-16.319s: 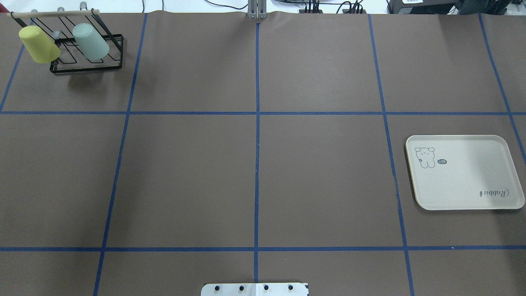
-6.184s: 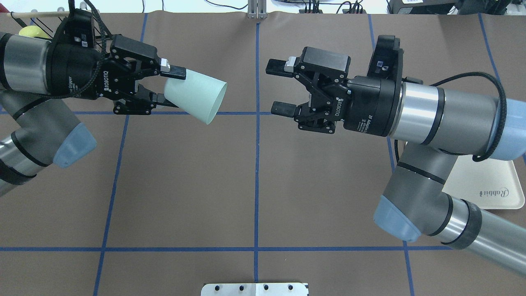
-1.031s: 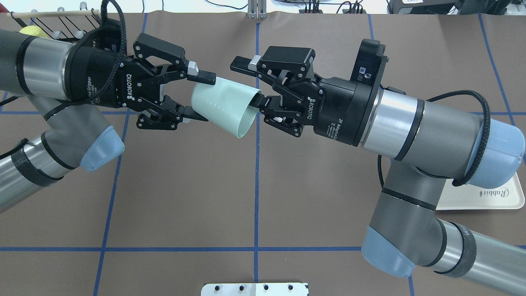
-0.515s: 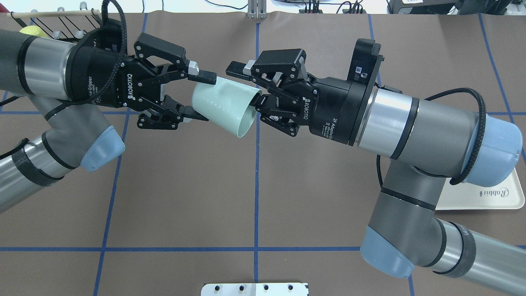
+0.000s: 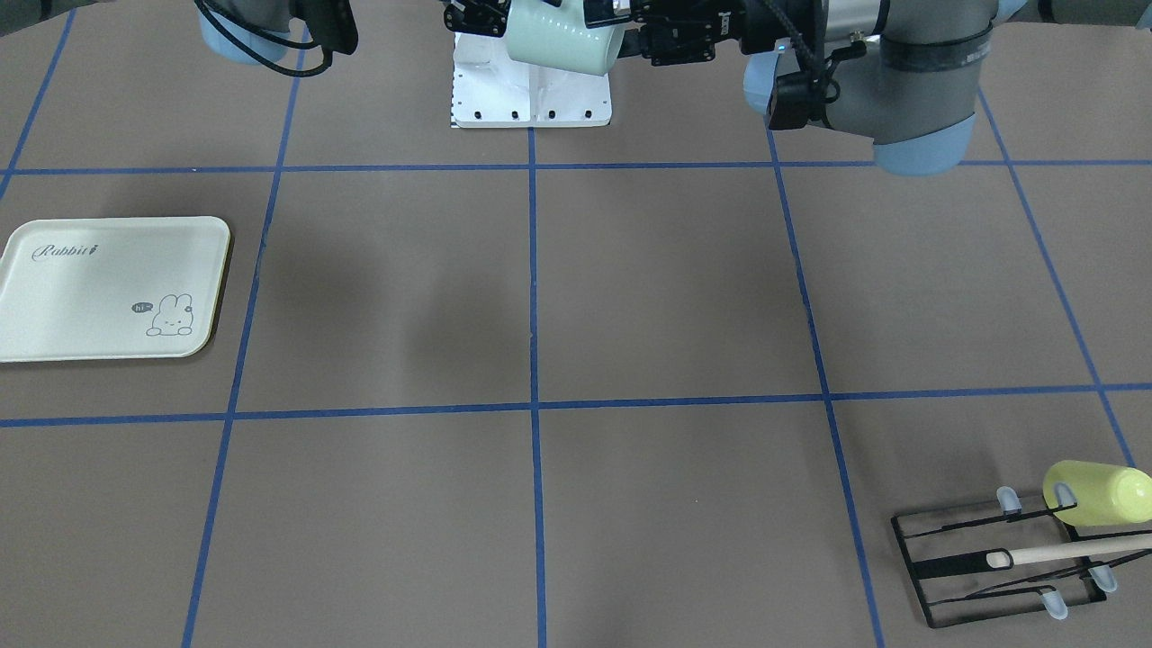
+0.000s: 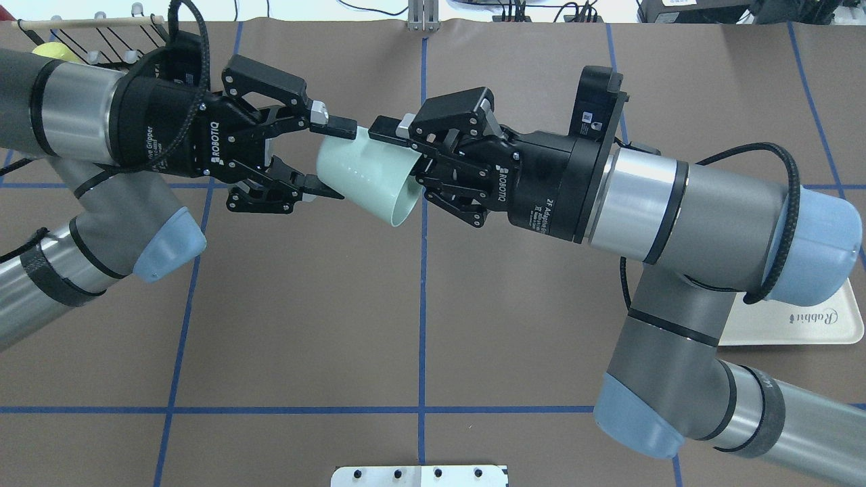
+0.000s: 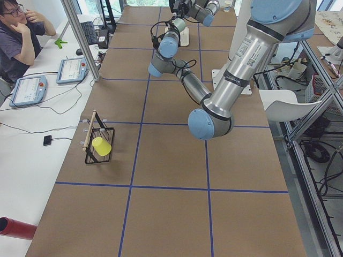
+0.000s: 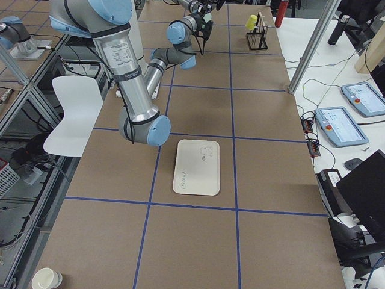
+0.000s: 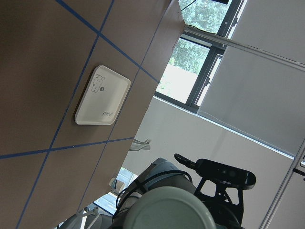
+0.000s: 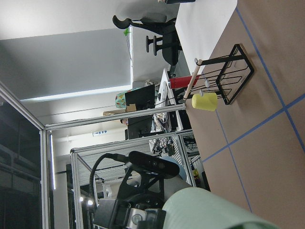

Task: Left arm grabs green cup and hands to right arm on tray

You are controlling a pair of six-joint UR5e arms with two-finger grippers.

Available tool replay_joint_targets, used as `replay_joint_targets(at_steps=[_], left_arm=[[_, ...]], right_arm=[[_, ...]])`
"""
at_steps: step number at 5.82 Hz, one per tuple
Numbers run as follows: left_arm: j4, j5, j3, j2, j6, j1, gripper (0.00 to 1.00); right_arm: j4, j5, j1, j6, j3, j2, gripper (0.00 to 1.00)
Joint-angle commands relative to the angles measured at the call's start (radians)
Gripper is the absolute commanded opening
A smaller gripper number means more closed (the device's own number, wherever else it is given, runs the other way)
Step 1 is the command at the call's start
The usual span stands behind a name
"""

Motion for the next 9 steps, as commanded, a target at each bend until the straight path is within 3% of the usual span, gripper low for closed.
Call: replay_joint_targets(at_steps=[1,2,3,4,5,6,9], left_arm=[[0.0,0.0,0.002,-0.002,0.0,0.0,0.0],[0.0,0.0,0.002,-0.001,0.0,0.0,0.0],[0.0,-0.002,0.002,-0.002,-0.001,0.0,0.0],[-0.002,-0.003,-0.001,-0.008,0.0,0.0,0.37],[0.009,-0.047,-0.001,-0.033,0.053,0.002,0.99],[0.073,-0.107,-0.003,-0.026,0.239,-0.001,1.0],[0.114,-0.13,-0.003,-0.025,0.255,-0.004,1.0]], right_arm=[[-0.002,0.005,0.002,-0.002,0.007,0.0,0.36],[-0.002,0.007,0.004,-0.002,0.007,0.0,0.32],[-0.002,0.014,0.004,-0.002,0.007,0.0,0.13],[-0.02,0.016,0.005,-0.002,0.008,0.0,0.0],[-0.032,0.017,0.007,-0.002,0.007,-0.002,0.0],[-0.035,0.039,0.025,-0.002,0.007,-0.005,0.0],[-0.051,0.183,0.143,0.005,0.011,-0.027,0.0]])
